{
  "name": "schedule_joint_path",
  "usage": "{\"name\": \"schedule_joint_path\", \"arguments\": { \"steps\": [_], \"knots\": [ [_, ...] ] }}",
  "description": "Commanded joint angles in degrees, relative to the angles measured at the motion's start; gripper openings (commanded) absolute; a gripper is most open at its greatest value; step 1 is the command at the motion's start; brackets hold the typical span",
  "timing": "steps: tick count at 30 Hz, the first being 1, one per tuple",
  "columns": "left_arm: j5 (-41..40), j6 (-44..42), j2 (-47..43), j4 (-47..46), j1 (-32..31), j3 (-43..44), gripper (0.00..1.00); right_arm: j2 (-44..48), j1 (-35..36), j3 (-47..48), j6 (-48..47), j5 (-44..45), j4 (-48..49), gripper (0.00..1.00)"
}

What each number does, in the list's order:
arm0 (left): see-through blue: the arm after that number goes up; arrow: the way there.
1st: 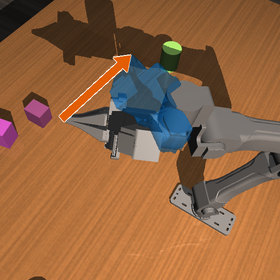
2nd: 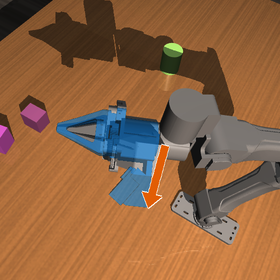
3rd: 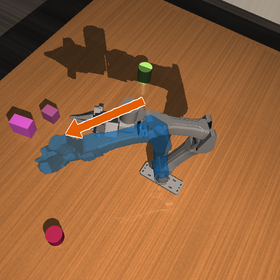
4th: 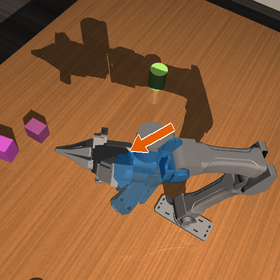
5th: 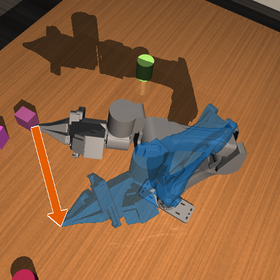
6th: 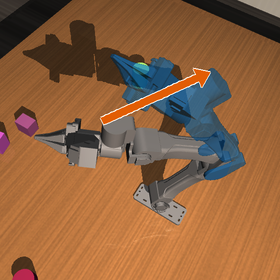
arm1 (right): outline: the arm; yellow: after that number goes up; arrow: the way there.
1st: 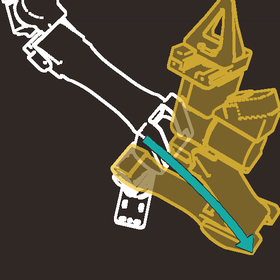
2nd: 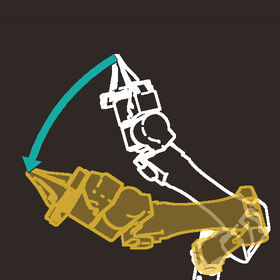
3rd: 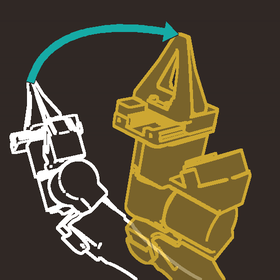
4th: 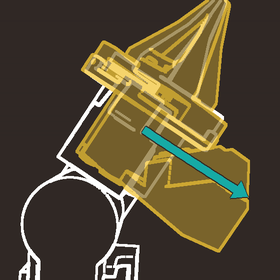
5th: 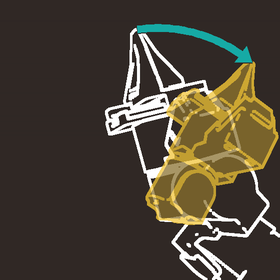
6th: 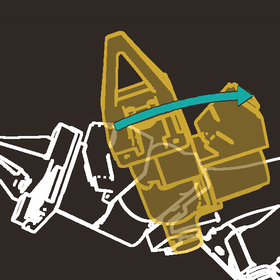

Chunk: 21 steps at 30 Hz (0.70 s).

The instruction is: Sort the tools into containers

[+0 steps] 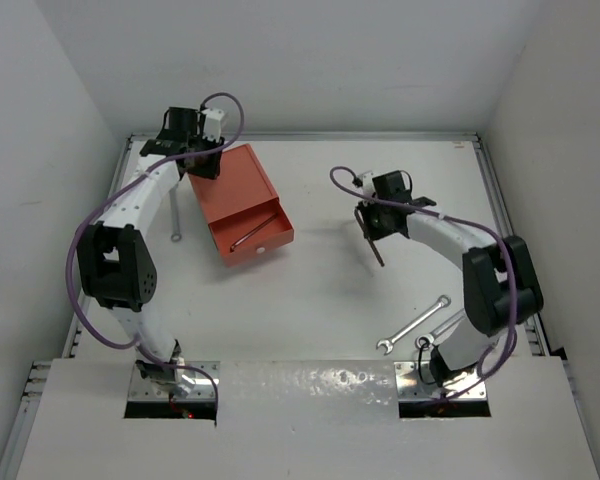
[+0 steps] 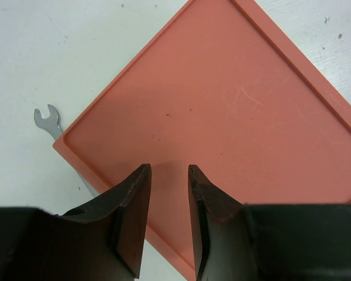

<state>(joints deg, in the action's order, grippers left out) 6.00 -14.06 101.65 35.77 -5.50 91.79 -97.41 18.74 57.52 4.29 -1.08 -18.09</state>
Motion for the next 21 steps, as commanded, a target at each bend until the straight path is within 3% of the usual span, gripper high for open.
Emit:
{"name": "schedule_joint_path", "arguments": {
  "steps": [1,6,11,16,21],
  "knots": [
    [-0.28,1.06,0.04,-2.99,0.75,0.32,0.30,8.45,2.17,6.10,-1.13,-4.28,7.62,0.00],
    [-1.16,1.58,0.48,-3.42,1.37,0.06,0.29,9.87,12.00,12.52,-3.85,-4.63,14.28,0.00],
    [-1.52,1.94,1.27,-4.13,1.54,-1.08,0.29,3.90,20.88,19.20,-7.45,-9.72,22.73,0.00],
    [-4.50,2.29,1.45,-6.32,1.81,-4.59,0.29,-5.15,25.55,28.87,-12.20,-12.71,23.88,0.00],
    [-4.16,3.34,1.27,-7.56,2.60,-5.92,0.29,-10.87,26.26,29.15,-16.59,-14.39,26.08,0.00]
  ]
}}
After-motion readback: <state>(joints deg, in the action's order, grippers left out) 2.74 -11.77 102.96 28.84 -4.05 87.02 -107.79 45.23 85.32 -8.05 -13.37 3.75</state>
